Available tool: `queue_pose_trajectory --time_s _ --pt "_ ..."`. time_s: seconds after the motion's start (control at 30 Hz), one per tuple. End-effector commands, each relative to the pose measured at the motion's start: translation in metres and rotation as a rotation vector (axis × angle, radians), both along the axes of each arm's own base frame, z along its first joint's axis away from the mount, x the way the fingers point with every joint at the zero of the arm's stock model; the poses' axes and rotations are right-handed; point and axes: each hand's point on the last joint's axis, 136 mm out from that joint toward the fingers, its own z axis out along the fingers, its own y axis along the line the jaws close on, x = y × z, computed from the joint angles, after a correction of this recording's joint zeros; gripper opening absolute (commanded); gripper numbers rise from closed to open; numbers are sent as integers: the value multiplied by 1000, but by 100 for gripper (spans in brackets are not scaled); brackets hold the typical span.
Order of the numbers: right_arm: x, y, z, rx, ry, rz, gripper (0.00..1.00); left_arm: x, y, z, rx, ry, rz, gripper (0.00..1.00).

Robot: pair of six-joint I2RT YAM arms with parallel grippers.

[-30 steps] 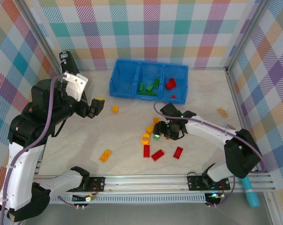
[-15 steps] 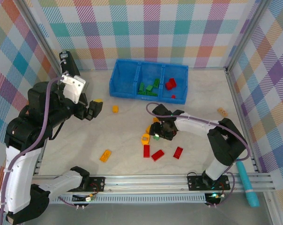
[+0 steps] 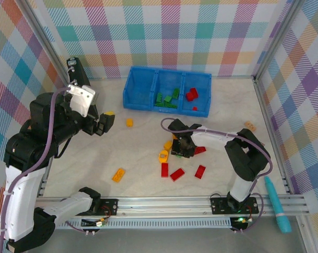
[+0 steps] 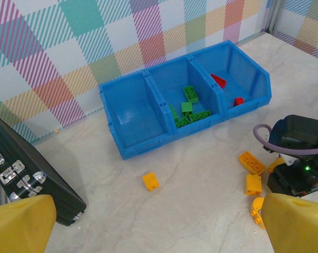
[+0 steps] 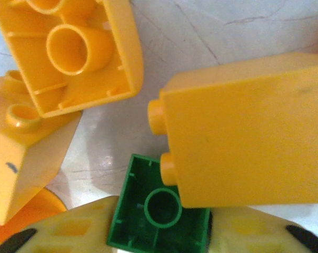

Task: Sort the legos into containers by color
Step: Pick up the lego from the center of the table, then place the lego in the container, then rotate the container at the top-center of the table.

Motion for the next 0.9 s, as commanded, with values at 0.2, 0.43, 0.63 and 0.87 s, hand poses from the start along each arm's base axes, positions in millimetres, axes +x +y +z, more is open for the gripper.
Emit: queue_pose_trajectory --time_s 0.2,0.43,0.63,0.87 --pt "7 -15 20 -105 -76 109 26 -3 3 -1 11 -4 7 100" --pt "63 -3 127 -170 -385 311 25 2 0 -5 19 4 6 100" --pt "135 26 187 -184 -624 427 25 5 2 -11 37 21 22 100" --pt "216 51 187 -130 -691 424 25 2 12 -27 64 91 73 100"
